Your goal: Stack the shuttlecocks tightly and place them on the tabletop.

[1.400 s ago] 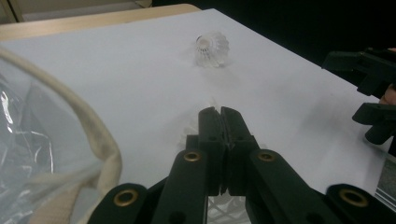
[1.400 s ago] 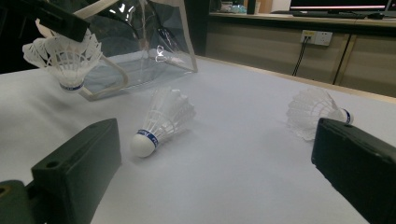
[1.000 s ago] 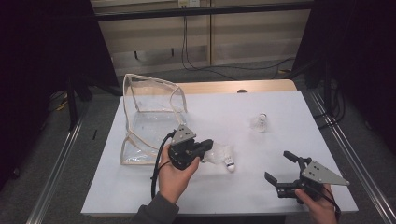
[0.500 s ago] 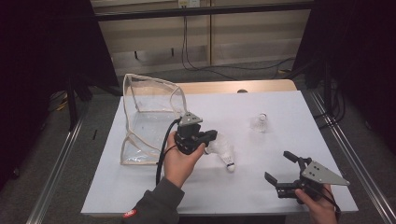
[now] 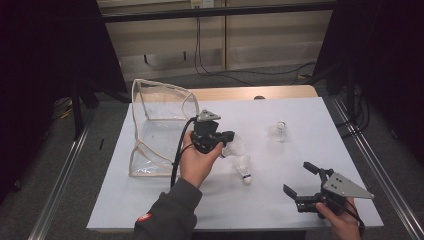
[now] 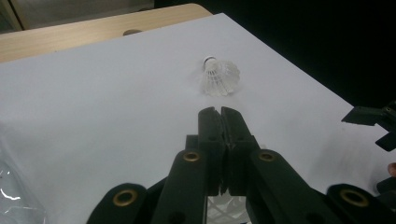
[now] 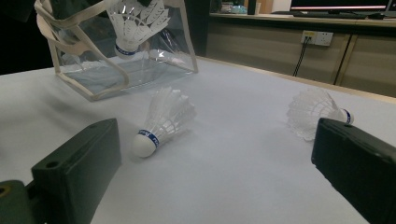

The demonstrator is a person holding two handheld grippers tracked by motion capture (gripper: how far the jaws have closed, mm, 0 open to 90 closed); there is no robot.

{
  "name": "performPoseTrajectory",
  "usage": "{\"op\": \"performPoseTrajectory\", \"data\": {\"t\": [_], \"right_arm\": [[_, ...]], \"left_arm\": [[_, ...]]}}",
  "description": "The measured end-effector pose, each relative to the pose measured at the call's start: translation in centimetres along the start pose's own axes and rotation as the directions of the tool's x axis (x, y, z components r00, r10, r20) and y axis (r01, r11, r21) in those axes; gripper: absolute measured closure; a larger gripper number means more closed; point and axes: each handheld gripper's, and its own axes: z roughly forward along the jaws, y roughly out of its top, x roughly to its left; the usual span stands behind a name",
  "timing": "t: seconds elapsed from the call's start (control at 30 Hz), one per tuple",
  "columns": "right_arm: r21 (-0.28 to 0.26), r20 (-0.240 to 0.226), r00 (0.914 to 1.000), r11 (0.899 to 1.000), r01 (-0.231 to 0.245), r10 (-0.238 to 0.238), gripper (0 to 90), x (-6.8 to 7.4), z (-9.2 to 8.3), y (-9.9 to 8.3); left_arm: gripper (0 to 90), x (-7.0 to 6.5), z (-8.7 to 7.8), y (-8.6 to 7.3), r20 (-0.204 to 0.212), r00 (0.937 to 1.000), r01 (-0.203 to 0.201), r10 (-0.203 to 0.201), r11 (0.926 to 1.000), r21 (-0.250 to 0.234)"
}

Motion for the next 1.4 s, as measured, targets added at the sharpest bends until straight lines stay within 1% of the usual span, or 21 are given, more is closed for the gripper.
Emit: {"op": "performPoseTrajectory", "data": {"t": [0.03,0.07,0.13,0.3,0.33,0.4,0.5,0.53,0.6,0.63,0.77,0.87,0.97,1.03,1.13,1.17,1.23,1.27,1.4], "right_arm": [[0.0,0.0,1.0,1.0,0.0,0.0,0.7,0.0,0.0,0.0],[0.0,0.0,1.0,1.0,0.0,0.0,0.7,0.0,0.0,0.0],[-0.001,-0.001,1.0,1.0,0.0,0.0,0.7,0.0,0.0,0.0],[-0.002,0.0,1.0,1.0,0.005,-0.005,0.7,0.0,0.0,0.0],[-0.003,-0.001,1.0,1.0,0.005,-0.005,0.7,0.0,0.0,0.0],[-0.001,-0.001,1.0,1.0,0.007,-0.007,0.7,0.0,0.0,0.0],[-0.002,-0.001,1.0,1.0,0.007,-0.007,0.7,0.0,0.0,0.0],[-0.002,-0.002,1.0,1.0,0.006,-0.006,0.7,0.0,0.0,0.0],[-0.002,-0.002,1.0,1.0,0.007,-0.007,0.7,0.0,0.0,0.0],[-0.001,-0.002,1.0,1.0,0.009,-0.009,0.7,0.0,0.0,0.0],[-0.001,-0.002,1.0,1.0,0.008,-0.008,0.7,0.0,0.0,0.0],[-0.003,-0.004,1.0,1.0,0.008,-0.008,0.7,-0.1,0.0,0.0],[-0.002,-0.004,1.0,1.0,0.009,-0.009,0.7,-0.1,0.0,0.0],[-0.002,-0.005,1.0,1.0,0.009,-0.009,0.7,-0.1,0.0,0.0],[-0.004,-0.006,0.9999,1.0,0.01,-0.01,0.7,0.0,0.0,0.0],[-0.004,-0.005,0.9999,1.0,0.009,-0.009,0.7,0.0,0.0,0.0],[-0.004,-0.007,0.9999,1.0,0.009,-0.009,0.7,0.0,0.0,0.0],[-0.004,-0.007,0.9999,1.0,0.009,-0.009,0.7,0.0,0.0,0.0],[-0.004,-0.008,0.9999,1.0,0.008,-0.008,0.7,0.0,0.0,0.0]], "left_arm": [[88.1,-0.1,0.2,0.3,0.012,0.9999,0.005,-0.005,1.0,0.006],[88.1,-0.1,0.2,0.3,0.012,0.9999,0.005,-0.005,1.0,0.006],[88.1,-0.2,0.4,0.5,0.006,1.0,0.006,-0.006,1.0,0.004],[88.1,0.1,1.0,0.9,-0.001,0.9999,0.016,-0.015,0.9998,0.008],[88.1,0.2,1.2,0.9,0.0,0.9998,0.022,-0.022,0.9997,0.01],[88.1,0.5,1.6,1.1,-0.01,0.9993,0.036,-0.036,0.9993,0.006],[88.1,0.7,1.8,1.2,-0.014,0.9991,0.039,-0.039,0.9992,0.008],[88.1,0.9,2.1,1.2,-0.026,0.9982,0.054,-0.054,0.9985,0.006],[88.1,1.0,2.2,1.2,-0.033,0.998,0.055,-0.055,0.9984,0.008],[88.1,1.2,2.5,1.2,-0.043,0.997,0.065,-0.064,0.9979,0.006],[88.2,1.6,2.9,1.3,-0.067,0.9955,0.067,-0.067,0.9978,-0.001],[88.1,1.8,3.1,1.4,-0.075,0.9948,0.07,-0.069,0.9976,0.0],[88.1,2.0,3.4,1.4,-0.091,0.9934,0.069,-0.069,0.9976,-0.001],[88.2,2.2,3.6,1.4,-0.098,0.9921,0.078,-0.078,0.997,-0.006],[88.1,2.3,3.8,1.5,-0.103,0.9917,0.077,-0.078,0.997,-0.009],[88.2,2.4,3.9,1.5,-0.112,0.9903,0.081,-0.082,0.9966,-0.014],[88.1,2.4,4.0,1.5,-0.113,0.9903,0.08,-0.081,0.9967,-0.012],[88.1,2.5,4.0,1.5,-0.119,0.9891,0.085,-0.086,0.9962,-0.018],[88.1,2.6,4.5,1.5,-0.139,0.9866,0.084,-0.087,0.9962,-0.025]]}}
